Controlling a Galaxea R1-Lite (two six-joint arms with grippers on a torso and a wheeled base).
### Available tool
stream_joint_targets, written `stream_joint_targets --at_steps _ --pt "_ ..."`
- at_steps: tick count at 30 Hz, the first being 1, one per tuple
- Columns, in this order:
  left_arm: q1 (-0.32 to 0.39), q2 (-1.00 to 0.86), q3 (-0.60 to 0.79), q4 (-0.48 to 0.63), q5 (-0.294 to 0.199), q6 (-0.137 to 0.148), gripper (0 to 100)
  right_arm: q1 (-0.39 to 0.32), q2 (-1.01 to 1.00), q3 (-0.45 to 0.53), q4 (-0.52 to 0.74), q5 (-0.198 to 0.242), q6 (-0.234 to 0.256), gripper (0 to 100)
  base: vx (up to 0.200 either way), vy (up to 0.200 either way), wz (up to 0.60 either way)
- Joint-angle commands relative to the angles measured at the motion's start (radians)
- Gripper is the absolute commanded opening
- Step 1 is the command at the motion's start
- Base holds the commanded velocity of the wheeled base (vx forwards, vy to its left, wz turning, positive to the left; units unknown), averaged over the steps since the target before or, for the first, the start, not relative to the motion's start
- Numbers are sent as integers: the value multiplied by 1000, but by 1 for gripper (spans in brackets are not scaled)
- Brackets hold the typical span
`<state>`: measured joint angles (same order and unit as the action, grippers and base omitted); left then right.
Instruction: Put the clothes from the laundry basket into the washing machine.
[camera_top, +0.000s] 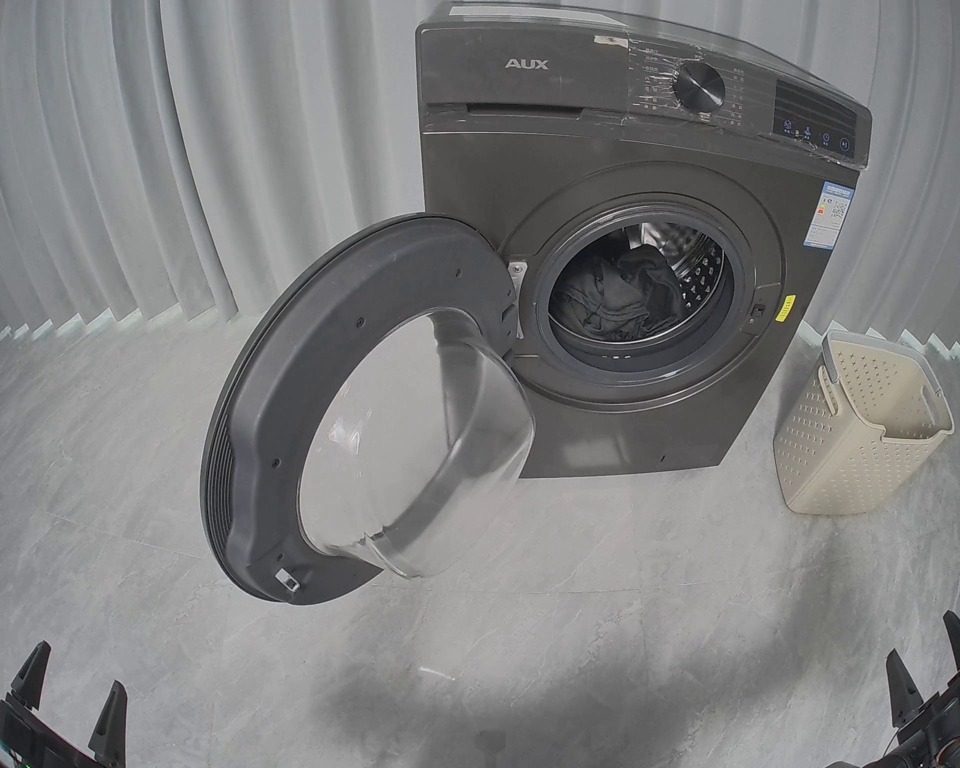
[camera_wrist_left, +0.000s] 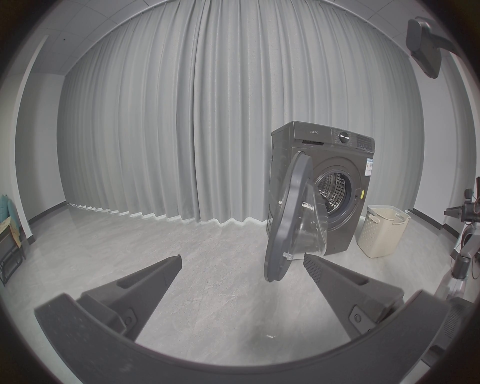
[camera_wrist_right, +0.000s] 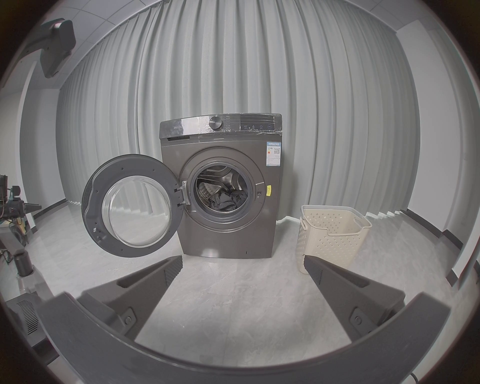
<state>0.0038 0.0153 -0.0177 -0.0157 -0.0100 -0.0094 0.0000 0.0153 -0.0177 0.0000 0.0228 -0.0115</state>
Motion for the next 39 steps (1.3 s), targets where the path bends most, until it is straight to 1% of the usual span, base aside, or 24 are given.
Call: stream_joint_targets --at_steps 1,2,3,4,5,8,10,12,15,16,17,18,20,23,26,27,31,32,35,37,39 --pt "-1 -15 -34 -15 -5 -3 100 0 -15 18 0 0 -1 100 0 0 0" --pt "-2 -14 -93 -3 -15 2 100 0 -15 18 0 0 -1 100 0 0 0" --pt "-2 -14 -93 -3 -15 2 100 0 -15 18 0 0 -1 100 0 0 0" --pt "-2 -12 -120 20 -30 0 100 0 -15 16 0 0 -1 100 0 0 0" --pt "-4 -5 -127 31 -38 -12 100 0 -15 16 0 0 -1 100 0 0 0" --pt "-7 25 -159 39 -44 -32 100 0 -15 18 0 0 -1 100 0 0 0" --pt "-7 80 -189 31 -54 -34 100 0 -15 16 0 0 -1 100 0 0 0" --pt "-10 193 -231 25 -81 -34 100 0 -15 18 0 0 -1 100 0 0 0" --pt "-36 367 -265 10 -165 -43 100 0 -15 18 0 0 -1 100 0 0 0" --pt "-42 400 -271 3 -183 -47 100 0 -15 16 0 0 -1 100 0 0 0" --pt "-45 474 -281 -12 -206 -61 100 0 -15 18 0 0 -1 100 0 0 0" --pt "-45 509 -288 -24 -211 -67 100 0 -15 16 0 0 -1 100 0 0 0" --pt "-45 617 -303 -101 -220 -84 100 0 -15 16 0 0 -1 100 0 0 0" --pt "-47 746 -306 -219 -228 -83 100 0 -15 18 0 0 -1 100 0 0 0" --pt "-51 858 -309 -296 -235 -75 100 0 -15 16 0 0 -1 100 0 0 0" --pt "-59 893 -311 -314 -248 -75 100 0 -15 18 0 0 -1 100 0 0 0" --pt "-62 982 -326 -359 -306 -78 100 0 -15 16 0 0 -1 100 0 0 0" --pt "-59 1000 -334 -363 -317 -83 100 0 -15 18 0 0 -1 100 0 0 0" --pt "-62 1023 -357 -365 -350 -84 100 0 -15 18 0 0 -1 100 0 0 0" --pt "-65 1043 -377 -363 -392 -84 100 0 -15 18 0 0 -1 100 0 0 0" --pt "-67 1063 -392 -365 -421 -81 100 0 -15 18 0 0 -1 100 0 0 0"
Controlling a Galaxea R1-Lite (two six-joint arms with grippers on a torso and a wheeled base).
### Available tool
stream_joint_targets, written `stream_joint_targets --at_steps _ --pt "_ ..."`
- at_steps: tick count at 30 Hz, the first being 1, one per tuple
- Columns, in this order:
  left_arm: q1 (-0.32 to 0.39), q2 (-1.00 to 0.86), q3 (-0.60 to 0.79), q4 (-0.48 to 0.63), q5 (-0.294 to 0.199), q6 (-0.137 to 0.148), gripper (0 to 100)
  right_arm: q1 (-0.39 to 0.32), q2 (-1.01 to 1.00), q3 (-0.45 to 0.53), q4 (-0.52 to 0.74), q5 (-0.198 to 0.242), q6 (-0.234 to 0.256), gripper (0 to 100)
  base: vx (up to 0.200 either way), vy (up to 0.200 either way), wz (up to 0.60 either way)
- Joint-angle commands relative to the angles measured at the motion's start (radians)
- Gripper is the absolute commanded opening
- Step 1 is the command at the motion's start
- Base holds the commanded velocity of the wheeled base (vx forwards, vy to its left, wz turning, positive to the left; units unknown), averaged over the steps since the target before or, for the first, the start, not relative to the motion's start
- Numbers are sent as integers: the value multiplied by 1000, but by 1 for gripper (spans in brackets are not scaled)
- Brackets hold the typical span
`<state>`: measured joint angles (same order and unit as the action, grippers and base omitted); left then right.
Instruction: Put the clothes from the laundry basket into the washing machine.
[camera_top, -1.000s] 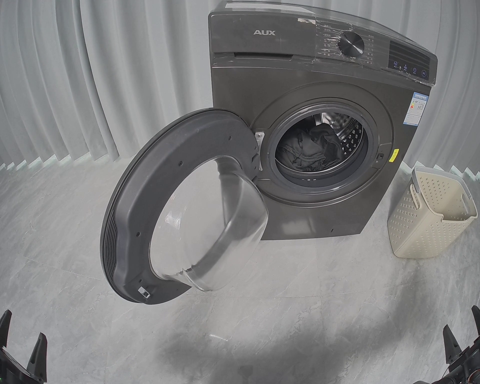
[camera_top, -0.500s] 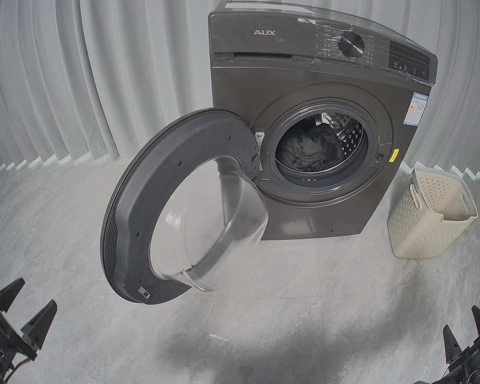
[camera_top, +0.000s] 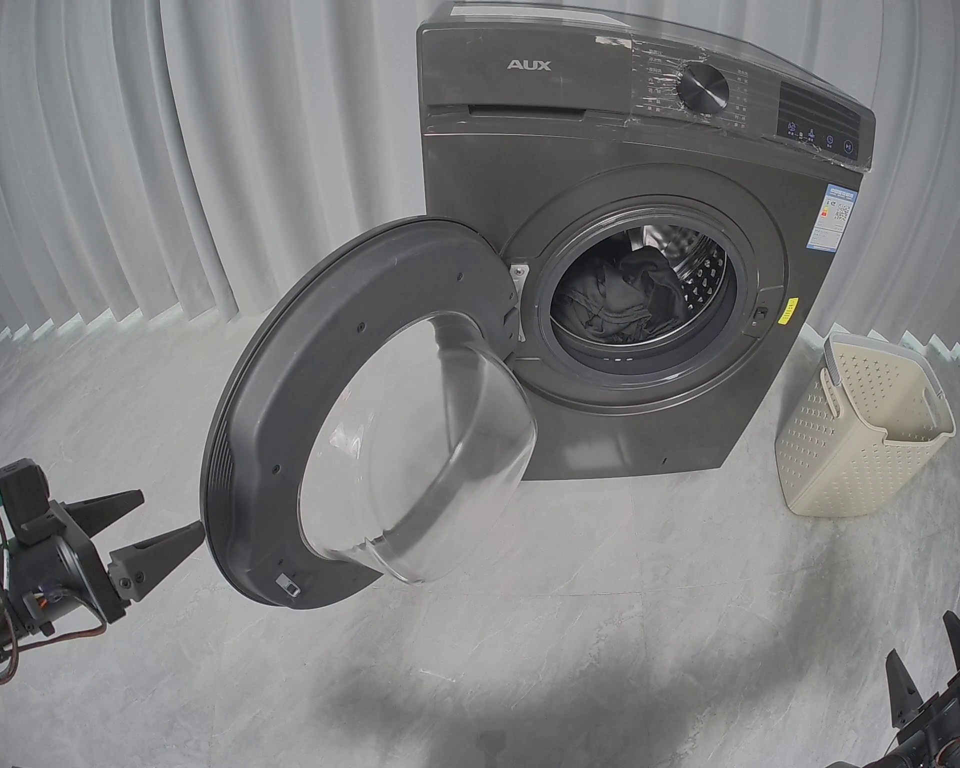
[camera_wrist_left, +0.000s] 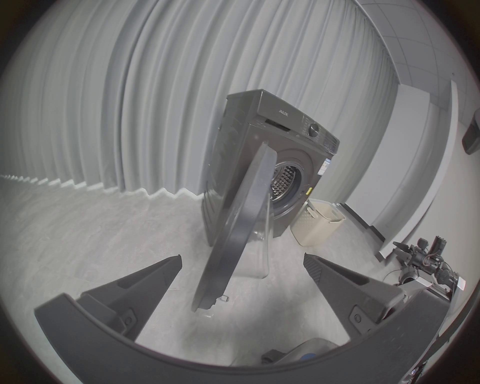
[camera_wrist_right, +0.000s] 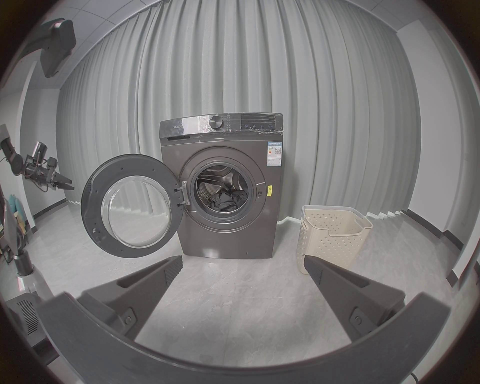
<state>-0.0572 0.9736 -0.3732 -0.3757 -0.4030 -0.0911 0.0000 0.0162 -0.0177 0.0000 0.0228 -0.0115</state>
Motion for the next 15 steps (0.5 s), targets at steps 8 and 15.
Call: stream_joint_targets --at_steps 8,15 --pt "-18 197 -72 -8 -65 45 100 0 -16 18 0 0 -1 100 0 0 0" --pt "-65 250 -82 -72 -60 76 100 0 -16 18 0 0 -1 100 0 0 0"
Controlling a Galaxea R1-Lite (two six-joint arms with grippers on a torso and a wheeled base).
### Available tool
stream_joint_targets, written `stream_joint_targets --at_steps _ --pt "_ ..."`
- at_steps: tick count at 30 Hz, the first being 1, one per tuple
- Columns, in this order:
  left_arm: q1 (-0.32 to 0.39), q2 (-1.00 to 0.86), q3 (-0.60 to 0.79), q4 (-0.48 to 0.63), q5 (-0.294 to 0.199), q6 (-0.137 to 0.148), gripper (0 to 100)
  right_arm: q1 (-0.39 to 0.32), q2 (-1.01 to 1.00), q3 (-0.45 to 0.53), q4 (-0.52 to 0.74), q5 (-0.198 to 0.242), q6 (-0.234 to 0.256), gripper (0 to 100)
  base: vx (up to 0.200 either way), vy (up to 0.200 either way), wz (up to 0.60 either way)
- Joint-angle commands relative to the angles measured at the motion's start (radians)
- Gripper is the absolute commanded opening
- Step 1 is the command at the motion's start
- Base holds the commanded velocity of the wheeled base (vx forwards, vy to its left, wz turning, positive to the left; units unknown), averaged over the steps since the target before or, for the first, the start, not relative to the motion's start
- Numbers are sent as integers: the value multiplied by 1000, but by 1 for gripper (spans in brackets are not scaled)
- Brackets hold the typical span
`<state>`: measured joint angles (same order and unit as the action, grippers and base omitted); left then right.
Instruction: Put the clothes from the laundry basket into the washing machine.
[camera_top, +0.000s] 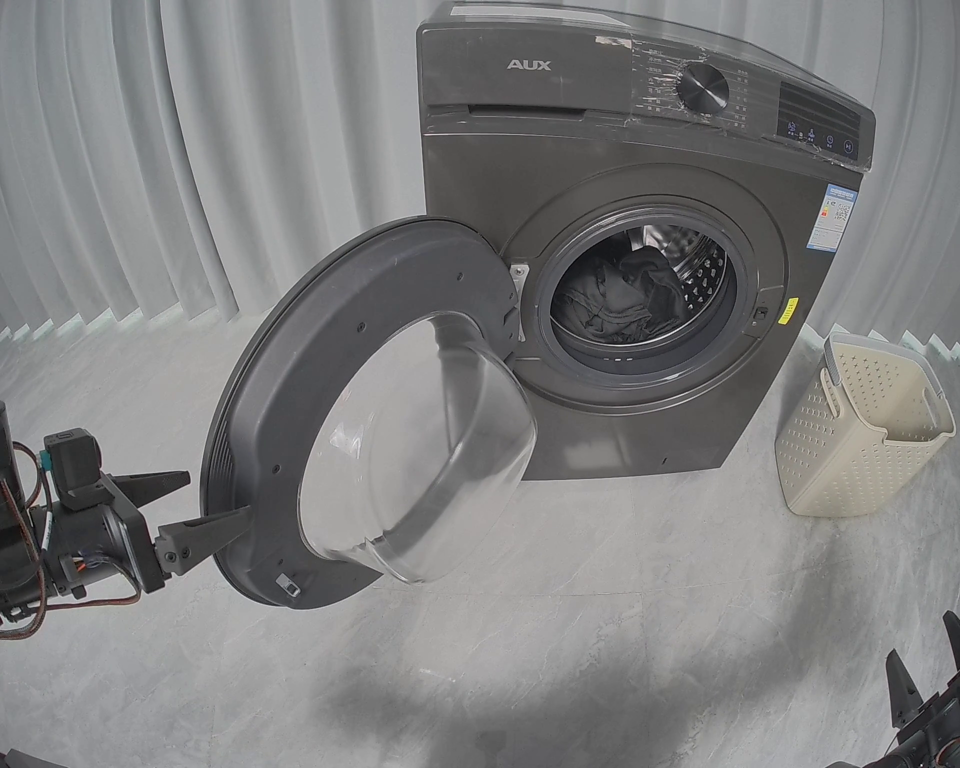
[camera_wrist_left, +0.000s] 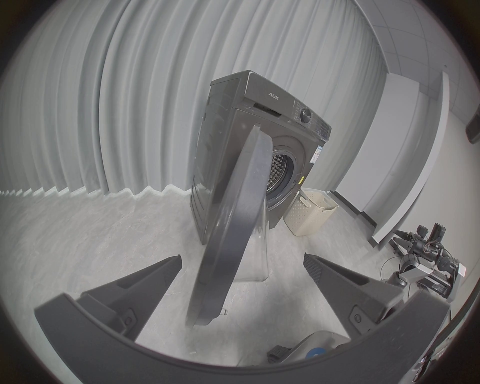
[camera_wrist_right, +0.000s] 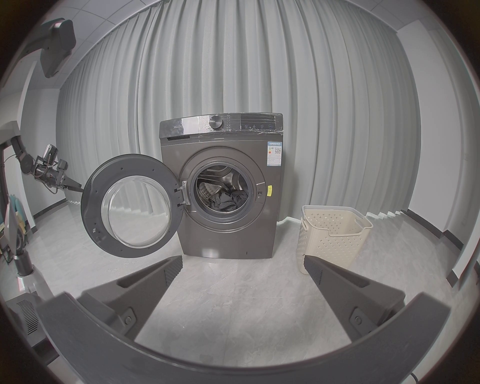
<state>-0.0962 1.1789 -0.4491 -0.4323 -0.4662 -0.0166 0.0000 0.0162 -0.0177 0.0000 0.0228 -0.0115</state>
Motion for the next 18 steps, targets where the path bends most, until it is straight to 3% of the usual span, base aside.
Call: stream_joint_targets --at_steps 1,6,11,18 --pt "-50 59 -10 -31 11 0 100 0 -16 18 0 0 -1 100 0 0 0" --pt "-82 91 -34 -49 18 -2 100 0 -16 18 0 0 -1 100 0 0 0" --pt "-211 85 -65 -52 101 -71 100 0 -16 18 0 0 -1 100 0 0 0" --pt "-395 45 -49 -98 132 -100 100 0 -16 16 0 0 -1 100 0 0 0"
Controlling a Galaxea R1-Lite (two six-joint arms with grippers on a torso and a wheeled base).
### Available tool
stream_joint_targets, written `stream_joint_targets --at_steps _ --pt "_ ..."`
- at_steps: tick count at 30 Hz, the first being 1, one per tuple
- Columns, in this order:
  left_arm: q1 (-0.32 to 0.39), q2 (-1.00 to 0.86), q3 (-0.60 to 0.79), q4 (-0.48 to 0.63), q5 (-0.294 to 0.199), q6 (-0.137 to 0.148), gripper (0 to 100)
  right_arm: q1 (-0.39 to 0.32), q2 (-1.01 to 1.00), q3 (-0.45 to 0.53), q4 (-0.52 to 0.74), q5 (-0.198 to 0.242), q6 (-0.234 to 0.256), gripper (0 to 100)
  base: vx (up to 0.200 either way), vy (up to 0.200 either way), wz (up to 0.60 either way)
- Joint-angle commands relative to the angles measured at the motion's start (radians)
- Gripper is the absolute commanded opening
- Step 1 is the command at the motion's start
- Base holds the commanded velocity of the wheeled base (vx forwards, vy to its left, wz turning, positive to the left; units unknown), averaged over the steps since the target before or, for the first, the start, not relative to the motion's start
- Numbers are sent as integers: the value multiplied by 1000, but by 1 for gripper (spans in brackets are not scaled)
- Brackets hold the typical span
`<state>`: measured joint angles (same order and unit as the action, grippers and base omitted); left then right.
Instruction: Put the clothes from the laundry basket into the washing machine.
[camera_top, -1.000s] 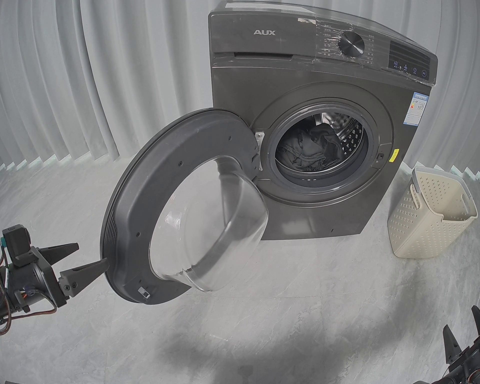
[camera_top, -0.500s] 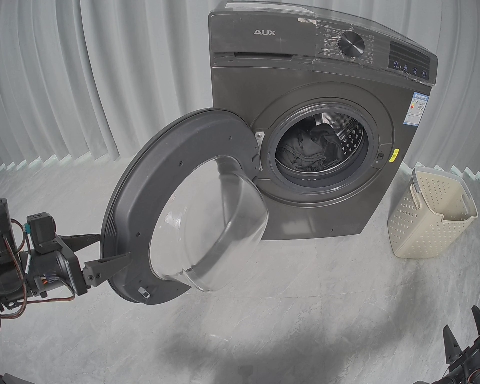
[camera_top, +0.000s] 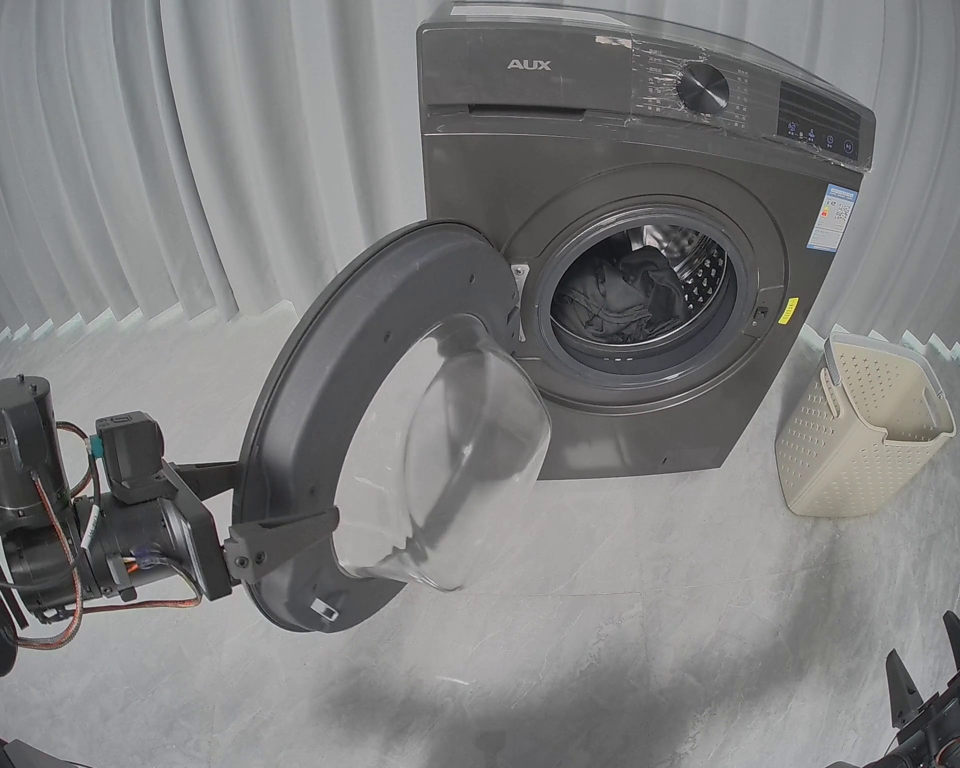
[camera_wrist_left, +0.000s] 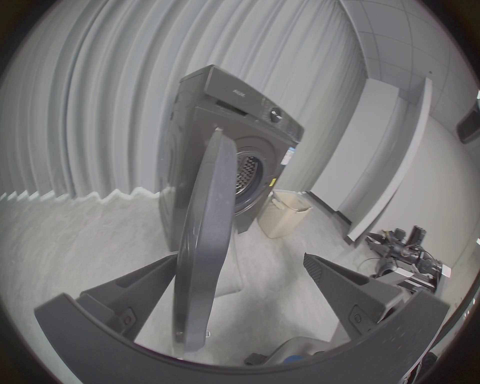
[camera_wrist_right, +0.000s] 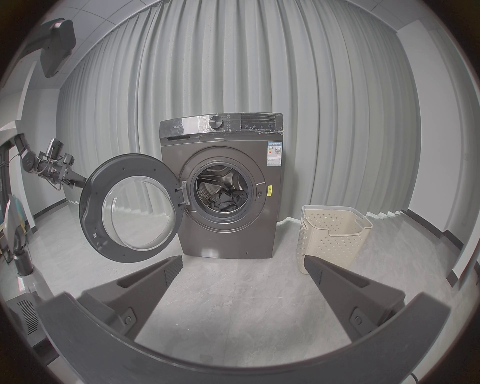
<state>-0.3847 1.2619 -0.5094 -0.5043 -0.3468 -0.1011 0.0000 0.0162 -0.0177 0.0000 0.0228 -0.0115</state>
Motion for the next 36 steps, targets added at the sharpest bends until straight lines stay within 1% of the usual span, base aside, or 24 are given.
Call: stream_joint_targets --at_steps 1,4,14,17,18,19,20,22,24,25,26,27,31,34,36 --pt "-138 -53 15 -28 9 -20 100 0 -16 16 0 0 -1 100 0 0 0" --pt "-183 -82 20 -22 14 -42 100 0 -16 16 0 0 -1 100 0 0 0" --pt "-171 -82 26 -31 17 -42 100 0 -16 18 0 0 -1 100 0 0 0" --pt "-128 -101 43 -31 17 -34 100 0 -16 16 0 0 -1 100 0 0 0" --pt "-123 -101 45 -33 17 -32 100 0 -16 18 0 0 -1 100 0 0 0" --pt "-99 -98 48 -30 19 -31 100 0 -16 16 0 0 -1 100 0 0 0" --pt "-99 -98 48 -30 19 -31 100 0 -16 16 0 0 -1 100 0 0 0" --pt "-40 -67 45 -30 37 -17 100 0 -16 16 0 0 -1 100 0 0 0" --pt "-8 -38 43 -33 61 -5 100 0 -16 18 0 0 -1 100 0 0 0" --pt "21 -1 40 -37 88 31 100 0 -16 16 0 0 -1 100 0 0 0" --pt "29 16 43 -40 92 52 100 0 -16 16 0 0 -1 100 0 0 0" --pt "30 31 48 -46 94 66 100 0 -16 16 0 0 -1 100 0 0 0" --pt "13 82 61 -79 94 73 100 0 -16 18 -2 0 -1 100 0 0 0" --pt "-37 132 54 -134 95 70 100 0 -16 18 0 0 -1 100 0 0 0" --pt "-76 159 52 -181 95 60 100 0 -16 18 0 0 -1 100 0 0 0"
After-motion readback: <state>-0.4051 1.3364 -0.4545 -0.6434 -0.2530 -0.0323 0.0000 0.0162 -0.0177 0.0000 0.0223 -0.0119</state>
